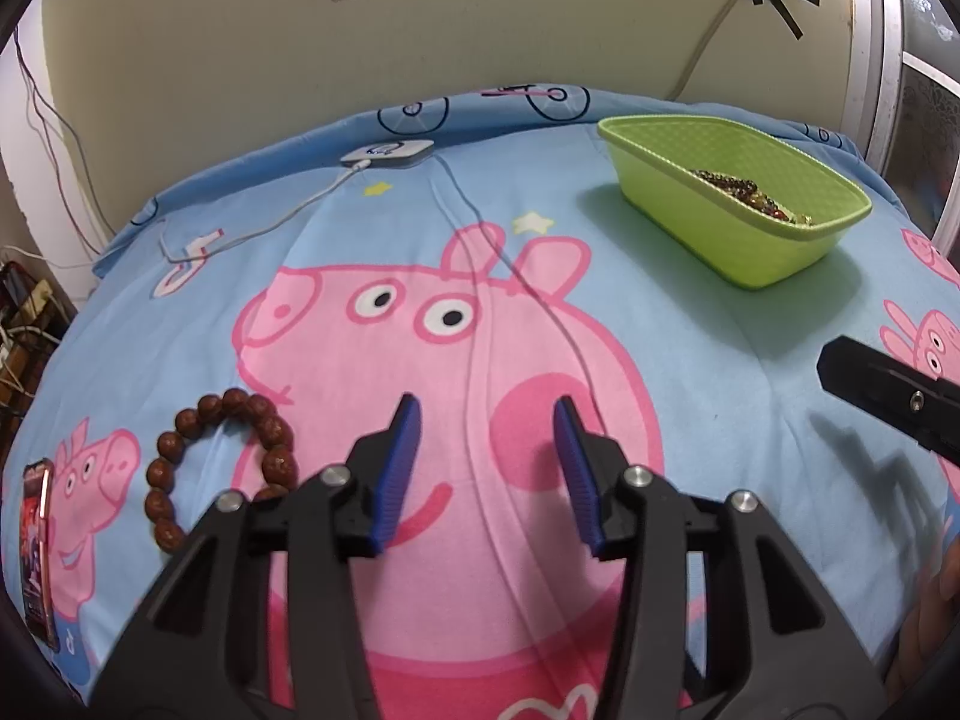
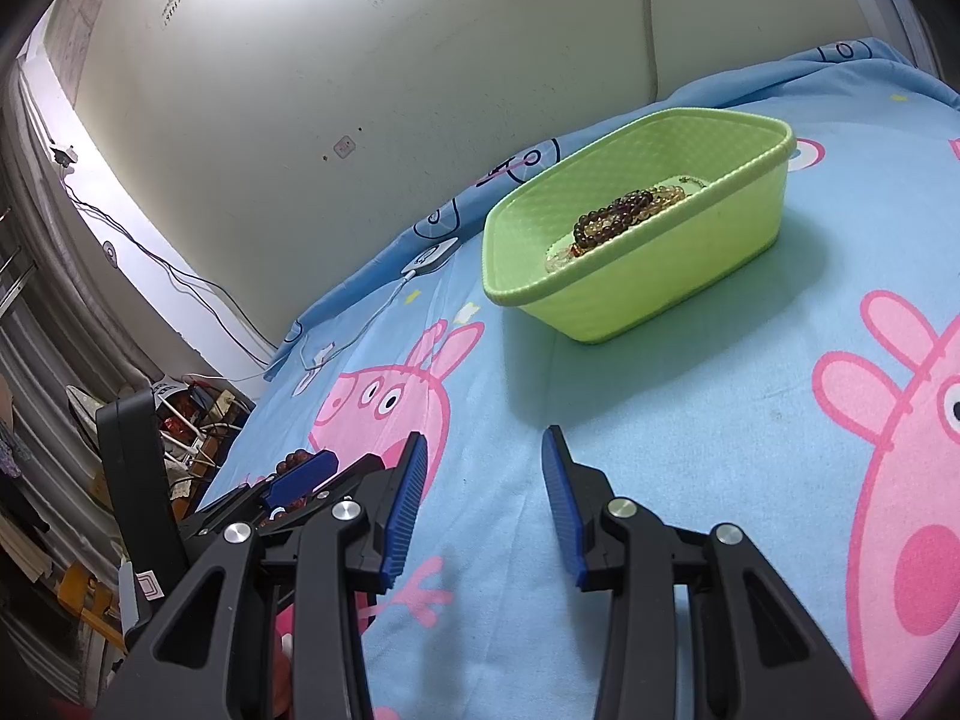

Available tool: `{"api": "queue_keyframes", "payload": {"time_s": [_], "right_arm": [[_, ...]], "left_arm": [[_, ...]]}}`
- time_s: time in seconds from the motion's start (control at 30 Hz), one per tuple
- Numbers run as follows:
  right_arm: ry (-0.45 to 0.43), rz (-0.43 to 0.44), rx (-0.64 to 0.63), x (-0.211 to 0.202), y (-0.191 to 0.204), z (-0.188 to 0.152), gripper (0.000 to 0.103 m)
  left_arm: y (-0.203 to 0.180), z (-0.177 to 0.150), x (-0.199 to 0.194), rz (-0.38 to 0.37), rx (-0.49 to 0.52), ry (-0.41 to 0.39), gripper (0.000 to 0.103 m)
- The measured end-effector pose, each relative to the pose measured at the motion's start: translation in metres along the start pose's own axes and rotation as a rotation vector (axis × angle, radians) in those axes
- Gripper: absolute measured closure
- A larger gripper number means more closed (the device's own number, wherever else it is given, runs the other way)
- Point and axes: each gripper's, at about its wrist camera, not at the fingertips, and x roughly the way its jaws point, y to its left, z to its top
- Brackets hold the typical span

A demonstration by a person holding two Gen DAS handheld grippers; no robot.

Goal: Organize jewelry

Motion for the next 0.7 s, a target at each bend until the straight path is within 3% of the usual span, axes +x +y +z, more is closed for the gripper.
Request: {"api": "queue_keyframes", "payload": {"time_s": [0.7], "right_arm": [[-0.006, 0.008, 0.012, -0.0006, -0.0016, 0.0003, 0.081]], "left_arm": [[-0.0002, 0.0001, 0.0002, 0.001, 0.003, 0.001, 0.059]]}}
